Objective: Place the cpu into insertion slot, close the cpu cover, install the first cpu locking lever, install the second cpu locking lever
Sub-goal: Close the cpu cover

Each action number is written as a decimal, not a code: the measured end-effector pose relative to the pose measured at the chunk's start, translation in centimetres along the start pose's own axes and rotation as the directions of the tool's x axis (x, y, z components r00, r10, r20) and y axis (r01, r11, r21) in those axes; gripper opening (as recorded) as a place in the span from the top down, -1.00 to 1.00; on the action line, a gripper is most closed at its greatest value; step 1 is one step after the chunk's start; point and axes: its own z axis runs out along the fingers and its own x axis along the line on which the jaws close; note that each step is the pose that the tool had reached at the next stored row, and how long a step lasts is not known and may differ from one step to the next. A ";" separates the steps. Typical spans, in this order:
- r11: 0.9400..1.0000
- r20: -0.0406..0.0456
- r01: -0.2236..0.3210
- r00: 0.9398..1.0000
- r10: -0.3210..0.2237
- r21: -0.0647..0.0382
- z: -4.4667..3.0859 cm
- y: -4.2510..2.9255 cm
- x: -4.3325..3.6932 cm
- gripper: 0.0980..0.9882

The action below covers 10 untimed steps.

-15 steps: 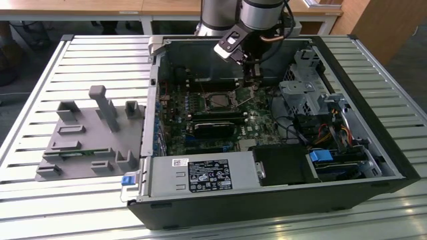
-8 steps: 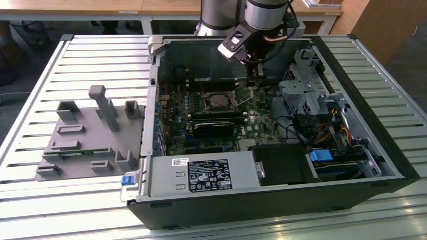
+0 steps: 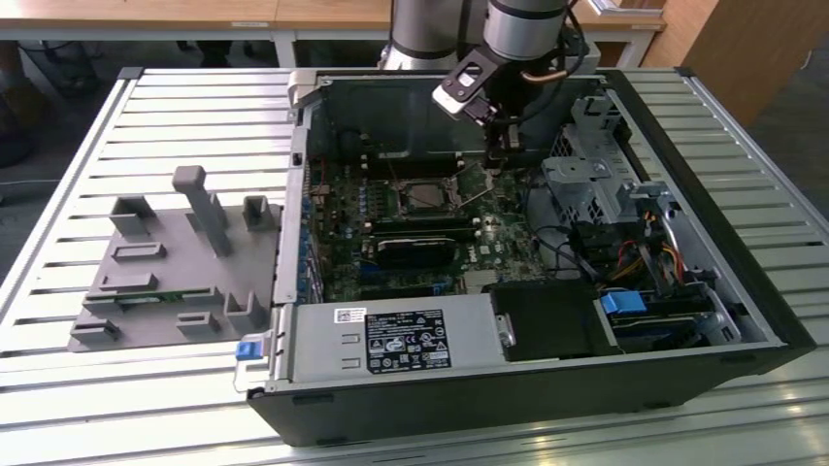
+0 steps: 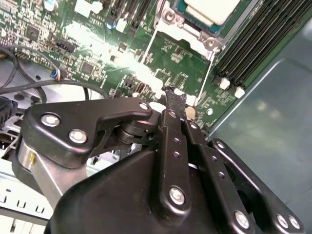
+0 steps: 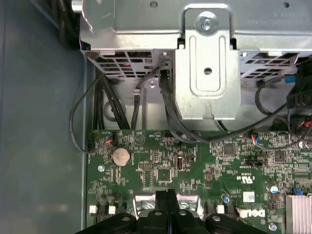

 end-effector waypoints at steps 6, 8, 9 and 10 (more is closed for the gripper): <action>1.000 0.000 -0.002 1.000 0.002 0.002 0.18 0.58 0.13 0.97; 1.000 0.000 -0.002 1.000 0.002 0.006 0.24 0.81 0.15 0.97; 1.000 0.000 -0.002 1.000 0.002 0.008 0.27 0.93 0.16 0.97; 1.000 0.000 -0.002 1.000 0.002 0.010 0.30 1.04 0.18 0.97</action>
